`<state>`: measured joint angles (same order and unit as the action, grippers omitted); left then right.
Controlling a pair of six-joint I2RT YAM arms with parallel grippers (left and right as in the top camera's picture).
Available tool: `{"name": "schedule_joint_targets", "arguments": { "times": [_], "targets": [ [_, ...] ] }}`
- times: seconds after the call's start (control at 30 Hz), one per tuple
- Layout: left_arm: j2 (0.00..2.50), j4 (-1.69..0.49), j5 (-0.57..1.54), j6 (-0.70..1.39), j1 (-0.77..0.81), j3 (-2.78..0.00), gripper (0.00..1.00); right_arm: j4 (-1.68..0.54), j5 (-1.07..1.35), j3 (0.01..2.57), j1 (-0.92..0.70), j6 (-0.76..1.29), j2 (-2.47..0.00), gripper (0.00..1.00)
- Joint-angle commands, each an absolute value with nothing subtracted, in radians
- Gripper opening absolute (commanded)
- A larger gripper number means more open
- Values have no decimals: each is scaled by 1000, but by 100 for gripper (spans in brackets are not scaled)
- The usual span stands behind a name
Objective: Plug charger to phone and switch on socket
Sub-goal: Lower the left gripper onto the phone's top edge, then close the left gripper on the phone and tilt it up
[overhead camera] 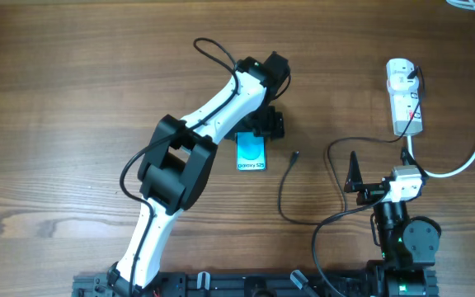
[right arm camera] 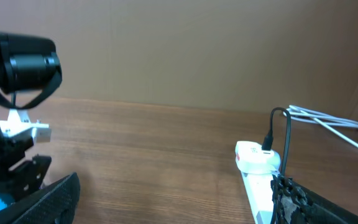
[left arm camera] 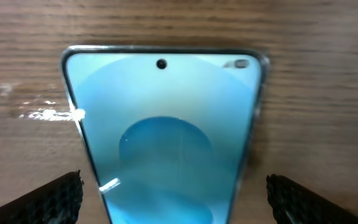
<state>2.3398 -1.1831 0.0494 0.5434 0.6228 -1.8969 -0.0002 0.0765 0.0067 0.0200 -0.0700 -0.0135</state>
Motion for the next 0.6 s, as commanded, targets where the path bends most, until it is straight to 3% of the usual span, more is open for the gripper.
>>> {"name": "schedule_joint_targets", "arguments": {
  "times": [0.0, 0.57],
  "targets": [
    [2355, -1155, 28, 532, 621, -1843, 100, 1, 60, 5, 12, -78, -5, 100],
    [2355, -1129, 56, 543, 626, -1750, 100, 1, 60, 5, 12, -78, -5, 100]
  ]
}}
